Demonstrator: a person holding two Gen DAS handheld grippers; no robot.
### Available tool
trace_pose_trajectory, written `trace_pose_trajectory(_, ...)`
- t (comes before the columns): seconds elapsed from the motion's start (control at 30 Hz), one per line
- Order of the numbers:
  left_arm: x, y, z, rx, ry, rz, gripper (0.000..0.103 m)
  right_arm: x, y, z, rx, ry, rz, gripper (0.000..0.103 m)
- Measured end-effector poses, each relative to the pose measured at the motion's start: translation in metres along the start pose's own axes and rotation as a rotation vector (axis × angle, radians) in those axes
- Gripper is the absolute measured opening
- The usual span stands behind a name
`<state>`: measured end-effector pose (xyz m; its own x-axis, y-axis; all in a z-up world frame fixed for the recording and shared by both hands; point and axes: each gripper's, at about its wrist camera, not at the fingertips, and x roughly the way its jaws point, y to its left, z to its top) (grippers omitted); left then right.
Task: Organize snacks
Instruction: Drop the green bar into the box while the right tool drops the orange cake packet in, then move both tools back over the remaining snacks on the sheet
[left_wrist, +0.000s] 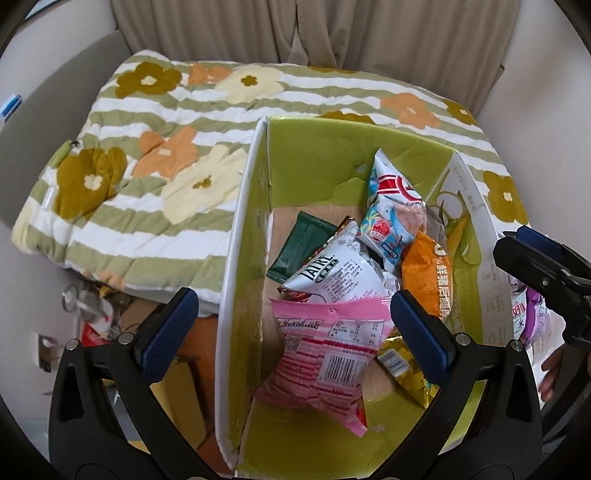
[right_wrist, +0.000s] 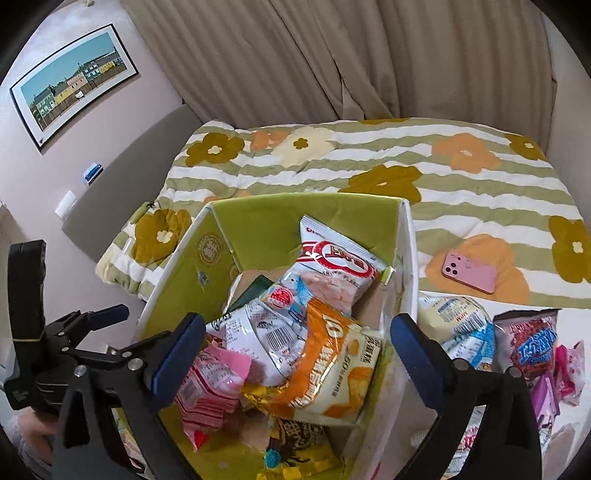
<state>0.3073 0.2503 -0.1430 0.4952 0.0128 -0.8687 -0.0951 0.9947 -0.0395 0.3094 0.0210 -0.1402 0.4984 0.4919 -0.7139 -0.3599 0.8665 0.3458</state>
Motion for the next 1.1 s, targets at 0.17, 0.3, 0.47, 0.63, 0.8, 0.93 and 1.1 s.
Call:
trace_pose_trajectory(0.17, -0.019, 0.0, -0.003, 0.012, -0.033, -0.006, 0.103, -0.014, 0.004, -0.003, 0.007, -0.012, 0.004, 0.1)
trace_pose_trajectory(0.3, -0.035, -0.004, -0.004, 0.041, -0.058, -0.01, 0.103, -0.028, 0.011, -0.005, 0.009, -0.038, 0.005, 0.1)
trace_pose_trajectory(0.47, -0.056, -0.01, -0.004, 0.075, -0.098, -0.01, 0.103, -0.045, 0.023, -0.008, -0.01, -0.066, -0.032, 0.1)
trace_pose_trajectory(0.63, -0.078, -0.021, -0.008, 0.098, -0.132, -0.005, 0.103, -0.066, 0.028, -0.012, -0.015, -0.098, -0.032, 0.1)
trace_pose_trajectory(0.8, -0.098, -0.041, -0.018, 0.101, -0.167, 0.009, 0.103, -0.091, 0.025, -0.019, -0.035, -0.137, -0.033, 0.1)
trace_pose_trajectory(0.93, -0.11, -0.068, -0.03, 0.084, -0.19, 0.01, 0.103, -0.115, 0.012, -0.027, -0.058, -0.163, -0.026, 0.1)
trace_pose_trajectory(1.1, -0.121, -0.12, -0.053, 0.076, -0.195, -0.021, 0.103, -0.154, -0.023, -0.043, -0.083, -0.185, -0.048, 0.1)
